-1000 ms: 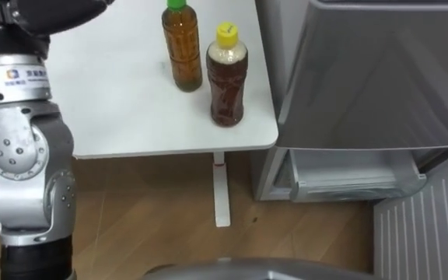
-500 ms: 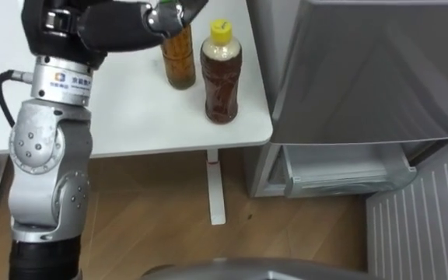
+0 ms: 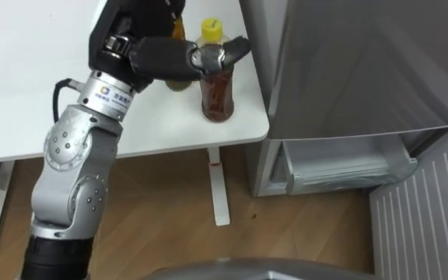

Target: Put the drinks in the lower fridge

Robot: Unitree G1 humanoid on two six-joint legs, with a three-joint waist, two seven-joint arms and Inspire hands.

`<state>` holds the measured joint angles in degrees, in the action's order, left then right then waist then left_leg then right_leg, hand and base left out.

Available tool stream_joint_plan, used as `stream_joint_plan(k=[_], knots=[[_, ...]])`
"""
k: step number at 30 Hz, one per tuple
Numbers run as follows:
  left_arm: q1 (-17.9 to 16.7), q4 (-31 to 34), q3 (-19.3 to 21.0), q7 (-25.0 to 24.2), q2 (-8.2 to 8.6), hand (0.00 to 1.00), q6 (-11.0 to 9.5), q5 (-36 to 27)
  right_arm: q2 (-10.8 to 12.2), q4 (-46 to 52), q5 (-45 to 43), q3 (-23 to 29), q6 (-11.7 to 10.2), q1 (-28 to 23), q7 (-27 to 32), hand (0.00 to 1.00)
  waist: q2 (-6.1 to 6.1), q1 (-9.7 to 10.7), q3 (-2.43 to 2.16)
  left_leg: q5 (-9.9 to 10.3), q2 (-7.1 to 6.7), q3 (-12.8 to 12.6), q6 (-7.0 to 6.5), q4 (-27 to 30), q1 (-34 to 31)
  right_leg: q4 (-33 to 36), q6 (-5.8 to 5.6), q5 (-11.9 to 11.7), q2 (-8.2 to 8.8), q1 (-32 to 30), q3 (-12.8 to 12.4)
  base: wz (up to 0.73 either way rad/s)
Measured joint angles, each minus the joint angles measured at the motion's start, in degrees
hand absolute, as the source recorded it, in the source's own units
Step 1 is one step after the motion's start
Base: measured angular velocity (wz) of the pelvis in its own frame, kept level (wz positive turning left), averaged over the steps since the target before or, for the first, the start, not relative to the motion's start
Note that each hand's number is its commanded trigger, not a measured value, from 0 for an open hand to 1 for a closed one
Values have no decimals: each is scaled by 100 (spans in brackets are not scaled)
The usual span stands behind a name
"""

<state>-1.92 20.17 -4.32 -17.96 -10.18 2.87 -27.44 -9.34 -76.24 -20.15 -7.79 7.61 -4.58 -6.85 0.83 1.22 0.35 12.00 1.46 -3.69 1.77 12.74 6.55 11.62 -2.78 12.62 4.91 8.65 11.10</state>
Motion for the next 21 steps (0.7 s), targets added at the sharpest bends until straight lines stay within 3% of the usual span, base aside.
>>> stream_joint_plan(k=[9, 21], knots=[[-2, 0, -47, -625, 3, 0, 94, -16, 2, -10, -9, 1, -3, 57, 43, 0, 34, -1, 2, -5, 3, 1, -8, 4, -1, 1, 1, 0, -2, 7, 5, 0], [0, -170, -78, -759, 4, 0, 91, -11, 1, -15, 64, 3, -49, 61, 72, 0, 36, 14, 4, -5, 2, -6, -8, -1, 8, -2, 2, -2, -4, 31, 6, 0]])
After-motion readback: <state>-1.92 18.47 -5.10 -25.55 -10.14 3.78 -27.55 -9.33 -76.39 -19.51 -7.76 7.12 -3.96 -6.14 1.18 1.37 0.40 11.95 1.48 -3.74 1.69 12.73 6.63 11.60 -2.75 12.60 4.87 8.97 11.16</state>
